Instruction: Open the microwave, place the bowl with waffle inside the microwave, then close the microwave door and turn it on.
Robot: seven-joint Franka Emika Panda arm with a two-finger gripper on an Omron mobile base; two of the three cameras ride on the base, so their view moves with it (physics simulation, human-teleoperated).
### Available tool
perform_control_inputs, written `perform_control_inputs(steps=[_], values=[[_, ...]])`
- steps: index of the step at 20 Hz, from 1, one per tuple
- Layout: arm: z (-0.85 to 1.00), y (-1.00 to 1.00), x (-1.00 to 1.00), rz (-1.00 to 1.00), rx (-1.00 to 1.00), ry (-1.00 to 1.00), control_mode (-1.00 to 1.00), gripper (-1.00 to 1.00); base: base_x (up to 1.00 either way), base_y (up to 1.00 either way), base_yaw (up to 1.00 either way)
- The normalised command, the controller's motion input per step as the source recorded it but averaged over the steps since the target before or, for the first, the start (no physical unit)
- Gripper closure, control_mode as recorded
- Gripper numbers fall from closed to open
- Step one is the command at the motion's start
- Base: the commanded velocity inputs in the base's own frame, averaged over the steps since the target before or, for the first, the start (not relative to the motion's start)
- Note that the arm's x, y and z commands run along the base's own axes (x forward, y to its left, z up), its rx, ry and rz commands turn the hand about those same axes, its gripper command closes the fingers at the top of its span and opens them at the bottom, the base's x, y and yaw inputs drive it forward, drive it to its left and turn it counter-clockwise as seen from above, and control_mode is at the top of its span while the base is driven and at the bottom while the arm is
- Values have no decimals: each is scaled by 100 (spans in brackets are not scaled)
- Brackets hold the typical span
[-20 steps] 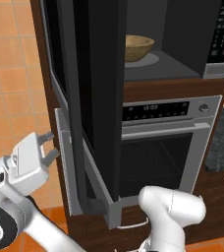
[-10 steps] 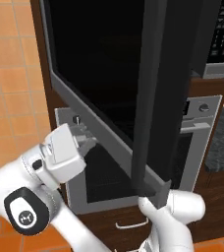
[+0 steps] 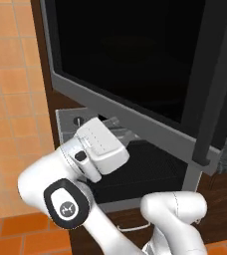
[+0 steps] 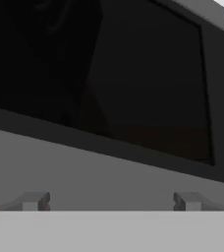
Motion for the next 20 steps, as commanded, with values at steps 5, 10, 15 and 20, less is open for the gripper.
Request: perform_control_inputs(steps=[5, 10, 15, 20], values=[[13, -63, 3, 11, 10, 0, -100, -100, 0, 0, 0], [14, -48, 22, 23, 13, 0, -100, -100, 0, 0, 0], [12, -32, 32, 26, 13, 0, -100, -100, 0, 0, 0], [6, -8, 36, 27, 8, 0, -100, -100, 0, 0, 0]])
